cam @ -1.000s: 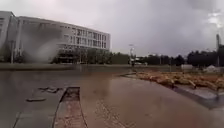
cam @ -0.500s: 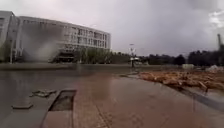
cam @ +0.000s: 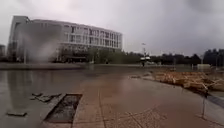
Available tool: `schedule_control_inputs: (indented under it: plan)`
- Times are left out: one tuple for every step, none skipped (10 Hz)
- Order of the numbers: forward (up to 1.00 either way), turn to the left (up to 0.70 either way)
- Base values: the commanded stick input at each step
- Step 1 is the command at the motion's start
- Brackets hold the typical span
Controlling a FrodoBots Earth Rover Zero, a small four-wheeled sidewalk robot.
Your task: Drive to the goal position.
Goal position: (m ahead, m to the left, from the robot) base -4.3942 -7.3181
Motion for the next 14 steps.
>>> schedule_control_inputs:
  plan:
    - [0.7, 0.0]
    - [0.7, 0.0]
    - [0.7, 0.02]
    - [0.7, 0.02]
    - [0.7, 0.02]
    - [0.7, 0.02]
    - [0.7, 0.02]
    - [0.7, 0.02]
    - [0.7, 0.02]
    - [0.7, 0.02]
    - [0.7, 0.02]
    - [0.7, 0.02]
    - [0.7, 0.01]
    - [0.7, 0.0]
